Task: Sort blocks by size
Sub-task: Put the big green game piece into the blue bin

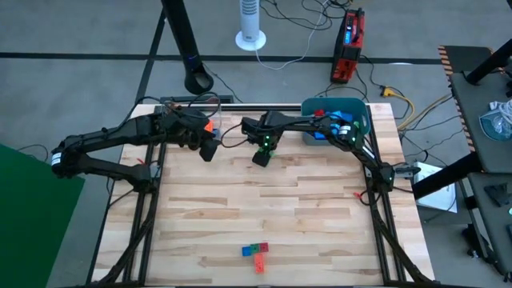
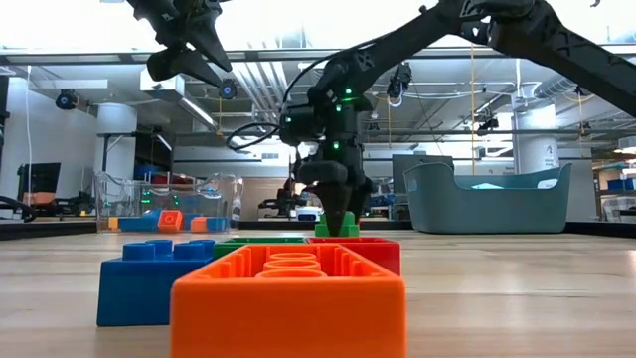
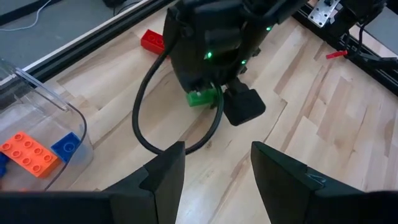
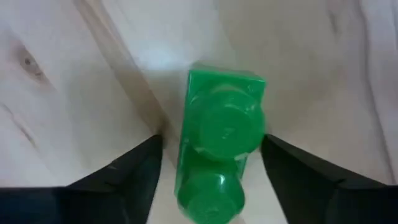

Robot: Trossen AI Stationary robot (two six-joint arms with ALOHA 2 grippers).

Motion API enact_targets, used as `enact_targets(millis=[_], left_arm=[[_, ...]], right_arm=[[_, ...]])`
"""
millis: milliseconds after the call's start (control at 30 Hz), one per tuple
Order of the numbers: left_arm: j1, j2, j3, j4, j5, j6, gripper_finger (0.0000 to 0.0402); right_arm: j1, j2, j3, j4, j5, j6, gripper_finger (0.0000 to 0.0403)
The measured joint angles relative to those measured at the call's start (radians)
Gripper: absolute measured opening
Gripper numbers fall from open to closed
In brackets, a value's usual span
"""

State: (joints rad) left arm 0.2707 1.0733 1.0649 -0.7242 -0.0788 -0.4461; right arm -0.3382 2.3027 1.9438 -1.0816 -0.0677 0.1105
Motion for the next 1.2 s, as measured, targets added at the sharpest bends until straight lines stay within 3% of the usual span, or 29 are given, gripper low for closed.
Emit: enact_targets(millis=[100,233,500,667,900,1033,1200], left_arm=[[0.0,0.0,0.0,0.0,0.001,0.0,0.017],[0.0,0.0,0.0,0.0,0.002,0.009,0.017],[-0.009,-0.012,0.0,0.007,0.047,0.058,0.0171],[-0.058,-0.039,0.0,0.031,0.076,0.137,0.0171],[-0.145,-0.051,0.0,0.206,0.172,0.19,0.0171],[-0.207,-0.037,0.0,0.312,0.171,0.272,0.0171],[-0.298,-0.013,0.0,0.509,0.193,0.411,0.0171]], right_arm=[[0.0,-0.004,-0.038,0.033,0.005,0.02,0.022],[-0.002,-0.003,-0.08,0.086,0.002,0.021,0.0124],[-0.035,-0.097,-0.09,0.041,-0.137,-0.003,0.0124],[-0.05,-0.301,-0.099,0.051,-0.33,-0.062,0.0124],[0.049,-0.488,-0.11,0.138,-0.262,-0.275,0.0124],[0.105,-0.543,-0.103,0.186,-0.53,-0.301,0.0124],[0.138,-0.546,-0.106,0.205,-0.712,-0.163,0.0124]])
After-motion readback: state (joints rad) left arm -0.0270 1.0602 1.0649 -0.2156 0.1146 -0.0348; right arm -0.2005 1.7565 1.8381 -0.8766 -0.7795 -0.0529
